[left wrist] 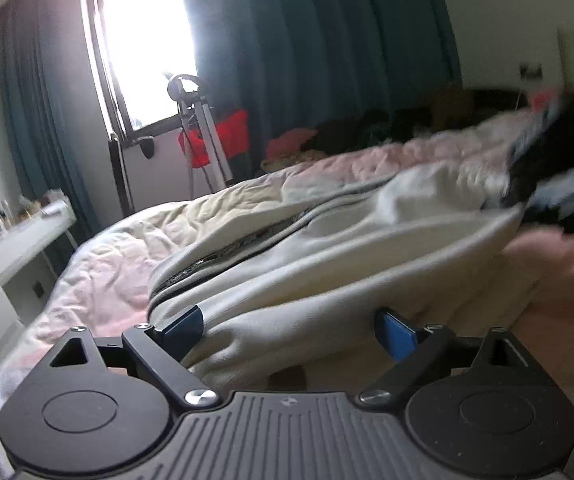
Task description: Fold clothes
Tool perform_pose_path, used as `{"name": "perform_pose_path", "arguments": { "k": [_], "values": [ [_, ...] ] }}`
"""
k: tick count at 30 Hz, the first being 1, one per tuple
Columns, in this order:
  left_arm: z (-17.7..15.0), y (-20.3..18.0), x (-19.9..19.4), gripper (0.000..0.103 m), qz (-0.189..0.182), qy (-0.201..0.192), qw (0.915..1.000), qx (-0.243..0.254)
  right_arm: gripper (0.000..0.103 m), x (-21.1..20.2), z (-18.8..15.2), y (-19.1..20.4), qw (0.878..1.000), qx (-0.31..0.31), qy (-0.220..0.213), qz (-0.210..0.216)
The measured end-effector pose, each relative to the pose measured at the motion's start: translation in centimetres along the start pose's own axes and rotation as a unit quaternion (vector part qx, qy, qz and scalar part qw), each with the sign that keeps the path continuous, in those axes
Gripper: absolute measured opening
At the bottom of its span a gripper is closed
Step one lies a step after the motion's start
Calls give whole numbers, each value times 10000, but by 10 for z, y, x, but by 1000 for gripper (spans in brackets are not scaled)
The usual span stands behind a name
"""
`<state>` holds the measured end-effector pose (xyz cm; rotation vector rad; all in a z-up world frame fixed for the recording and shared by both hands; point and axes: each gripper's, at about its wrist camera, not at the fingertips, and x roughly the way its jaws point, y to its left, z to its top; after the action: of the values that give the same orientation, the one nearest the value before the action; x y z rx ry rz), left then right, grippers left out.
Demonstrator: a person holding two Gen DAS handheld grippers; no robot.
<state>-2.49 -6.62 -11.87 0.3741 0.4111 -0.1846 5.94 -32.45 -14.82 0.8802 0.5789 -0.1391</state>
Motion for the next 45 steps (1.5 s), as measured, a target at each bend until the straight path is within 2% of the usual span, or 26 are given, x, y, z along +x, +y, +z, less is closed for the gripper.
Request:
{"name": "perform_pose_path", "arguments": {
  "k": [4, 7, 10, 11, 12, 13, 17, 19, 22, 24, 29, 32, 34, 37, 40, 42, 43, 45],
  "values": [
    [-4, -4, 8, 95, 730, 152, 9969, 252, 24, -1, 1, 3, 9999, -119, 20, -9],
    [-4, 14, 13, 97, 866, 367, 9950, -331, 31, -3, 0, 6, 9995, -255, 73, -165],
    [-8, 36, 15, 98, 1043, 616, 9872, -1041, 55, -4, -1, 8, 9986, -383, 132, -331],
    [-9, 42, 15, 98, 1096, 678, 9835, -1268, 72, -2, -1, 7, 9985, -365, 203, -368],
    [-10, 47, 14, 98, 1096, 706, 9806, -1463, 81, 2, -1, 5, 9983, -324, 293, -397],
    [-11, 51, 14, 98, 1096, 757, 9778, -1620, 81, 5, -1, 2, 9980, -283, 383, -427],
    [-19, 60, 13, 98, 1167, 898, 9686, -2006, 82, 19, 1, -14, 9960, 306, 838, 52],
    [-25, 64, 14, 99, 1193, 1008, 9642, -2145, 81, 21, 1, -19, 9952, 437, 867, 88],
    [-30, 67, 14, 100, 1383, 1089, 9608, -2141, 82, 20, 1, -23, 9922, 728, 937, 393],
    [-31, 66, 13, 100, 1433, 1079, 9608, -2112, 82, 19, 1, -21, 9919, 677, 947, 506],
    [-33, 69, 14, 100, 1326, 1191, 9574, -2273, 84, 37, -5, -3, 9938, -229, 1089, 17],
    [-35, 72, 16, 100, 1294, 1251, 9547, -2368, 87, 41, -8, 0, 9929, -194, 1139, 297],
    [-35, 74, 17, 100, 1252, 1268, 9539, -2414, 87, 42, -11, 5, 9915, -275, 1174, 496],
    [-34, 77, 20, 101, 1165, 1290, 9539, -2446, 84, 43, -19, 17, 9878, -921, 1190, 394],
    [-33, 79, 22, 101, 1005, 1340, 9533, -2513, 63, 39, -20, 17, 9896, -898, 1089, 275],
    [-31, 81, 17, 99, 738, 1398, 9537, -2559, 44, 30, -17, 16, 9918, -780, 961, 325],
    [-30, 84, 15, 95, 550, 1420, 9528, -2628, 40, 26, -16, 16, 9927, -722, 897, 349],
    [-32, 98, 8, 89, -212, 1408, 9405, -3085, 32, 15, -12, 12, 9953, -432, 699, 521]
  ]
}}
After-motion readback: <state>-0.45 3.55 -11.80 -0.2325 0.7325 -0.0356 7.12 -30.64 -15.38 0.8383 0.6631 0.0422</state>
